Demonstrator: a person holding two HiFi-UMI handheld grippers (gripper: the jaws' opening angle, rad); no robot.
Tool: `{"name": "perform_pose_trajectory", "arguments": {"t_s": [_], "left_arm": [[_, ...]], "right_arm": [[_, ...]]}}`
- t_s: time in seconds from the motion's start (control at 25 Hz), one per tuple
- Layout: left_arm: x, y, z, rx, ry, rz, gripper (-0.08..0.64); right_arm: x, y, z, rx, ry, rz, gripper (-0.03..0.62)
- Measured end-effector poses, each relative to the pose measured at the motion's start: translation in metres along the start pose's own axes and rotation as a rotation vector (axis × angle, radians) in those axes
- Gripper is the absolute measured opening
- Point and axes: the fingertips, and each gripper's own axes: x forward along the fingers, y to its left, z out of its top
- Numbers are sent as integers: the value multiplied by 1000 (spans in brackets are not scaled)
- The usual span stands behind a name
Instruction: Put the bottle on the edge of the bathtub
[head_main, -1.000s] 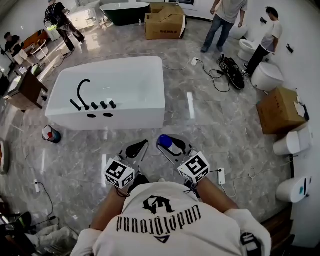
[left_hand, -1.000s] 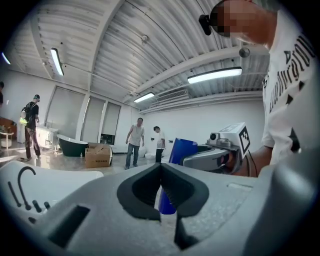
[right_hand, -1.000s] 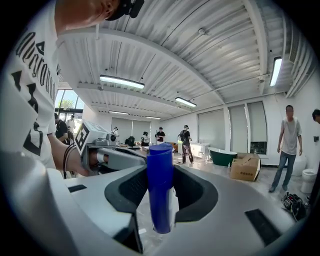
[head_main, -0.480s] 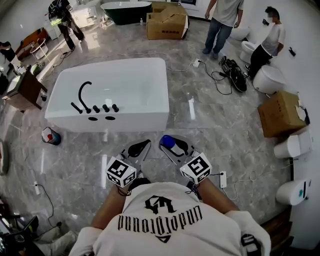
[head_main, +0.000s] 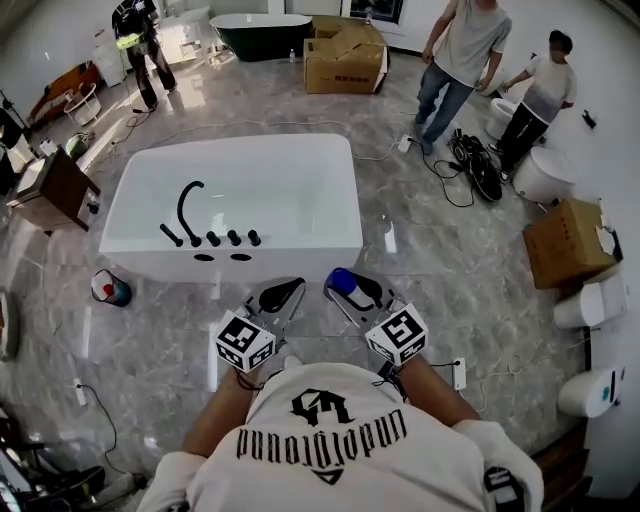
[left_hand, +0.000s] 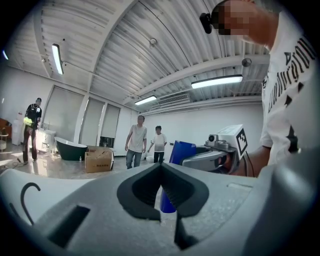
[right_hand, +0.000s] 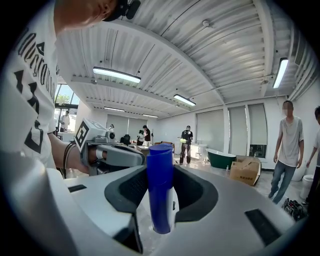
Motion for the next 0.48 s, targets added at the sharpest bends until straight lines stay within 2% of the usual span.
{"name": "perform_pose_trajectory", "arguments": {"t_s": [0.2, 0.48], "left_arm": [[-25, 39, 2, 16, 6, 4, 15], [-39, 79, -6, -13, 30, 9, 15]], "right_arm": [[39, 6, 7, 0, -9, -15, 158], [84, 9, 4, 23, 18, -4, 158]]}}
